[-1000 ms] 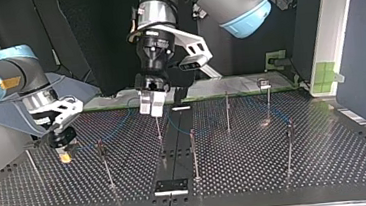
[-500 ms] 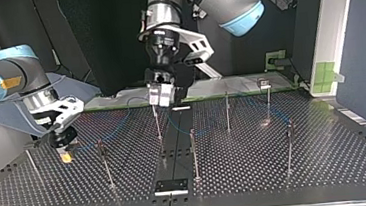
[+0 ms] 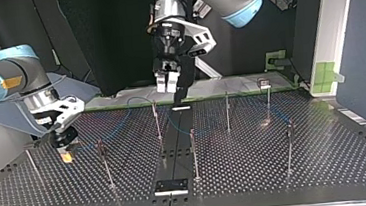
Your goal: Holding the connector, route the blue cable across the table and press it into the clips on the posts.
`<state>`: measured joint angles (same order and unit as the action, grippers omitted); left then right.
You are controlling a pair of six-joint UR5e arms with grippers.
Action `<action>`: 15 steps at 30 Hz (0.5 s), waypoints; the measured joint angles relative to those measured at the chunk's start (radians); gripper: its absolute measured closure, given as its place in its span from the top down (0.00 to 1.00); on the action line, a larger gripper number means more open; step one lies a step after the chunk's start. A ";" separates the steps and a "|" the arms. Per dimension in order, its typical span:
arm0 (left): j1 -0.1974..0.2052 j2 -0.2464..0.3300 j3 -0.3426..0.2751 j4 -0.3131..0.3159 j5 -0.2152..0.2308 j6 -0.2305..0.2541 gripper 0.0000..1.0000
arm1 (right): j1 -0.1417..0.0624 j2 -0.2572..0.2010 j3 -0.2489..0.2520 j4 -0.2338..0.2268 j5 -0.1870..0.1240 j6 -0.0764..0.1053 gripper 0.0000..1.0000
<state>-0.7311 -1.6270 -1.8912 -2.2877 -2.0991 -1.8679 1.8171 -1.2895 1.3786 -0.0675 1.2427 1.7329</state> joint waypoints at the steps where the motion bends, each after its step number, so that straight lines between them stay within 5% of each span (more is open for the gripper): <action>1: 0.000 0.000 -0.010 0.010 0.001 -0.005 1.00 | 0.000 0.000 0.000 0.000 0.000 -0.001 0.00; 10: 0.010 0.000 -0.089 0.082 0.024 -0.015 1.00 | 0.003 0.000 0.000 0.000 0.000 -0.003 0.00; 15: 0.019 0.000 -0.136 0.060 0.034 -0.014 1.00 | 0.003 0.000 0.000 0.000 0.000 -0.004 0.00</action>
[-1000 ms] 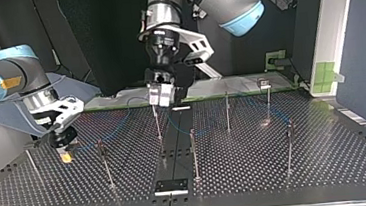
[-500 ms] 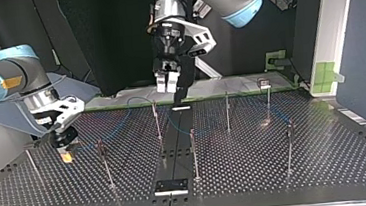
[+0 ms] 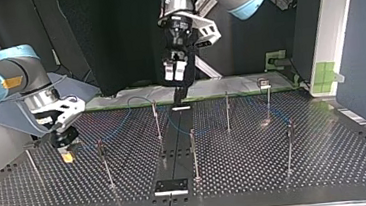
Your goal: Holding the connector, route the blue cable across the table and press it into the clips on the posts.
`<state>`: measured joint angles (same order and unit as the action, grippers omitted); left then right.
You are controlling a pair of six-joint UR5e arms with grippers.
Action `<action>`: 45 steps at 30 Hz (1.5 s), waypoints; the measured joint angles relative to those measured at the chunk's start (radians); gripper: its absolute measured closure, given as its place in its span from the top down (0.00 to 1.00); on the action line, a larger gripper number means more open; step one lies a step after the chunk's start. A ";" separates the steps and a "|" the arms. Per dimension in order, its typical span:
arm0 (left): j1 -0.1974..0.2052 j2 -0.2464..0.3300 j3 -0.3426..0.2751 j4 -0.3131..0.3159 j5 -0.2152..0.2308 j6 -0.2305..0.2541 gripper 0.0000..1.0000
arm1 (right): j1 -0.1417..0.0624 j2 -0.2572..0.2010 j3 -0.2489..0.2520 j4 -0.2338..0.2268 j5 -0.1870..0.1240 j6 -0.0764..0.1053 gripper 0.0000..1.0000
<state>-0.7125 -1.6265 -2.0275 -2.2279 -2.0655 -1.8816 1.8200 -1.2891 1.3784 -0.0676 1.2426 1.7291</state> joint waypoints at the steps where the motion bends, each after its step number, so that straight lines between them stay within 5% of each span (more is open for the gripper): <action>1: 0.002 0.000 -0.012 -0.006 0.005 -0.001 1.00 | 0.000 0.000 0.000 0.000 0.000 0.000 0.00; 31: 0.019 0.000 -0.299 -0.023 0.015 0.001 1.00 | 0.000 0.001 0.000 0.001 0.000 -0.003 0.00; 45: 0.034 0.000 -0.361 -0.020 0.018 -0.002 1.00 | 0.000 0.000 0.000 0.001 0.000 -0.003 0.00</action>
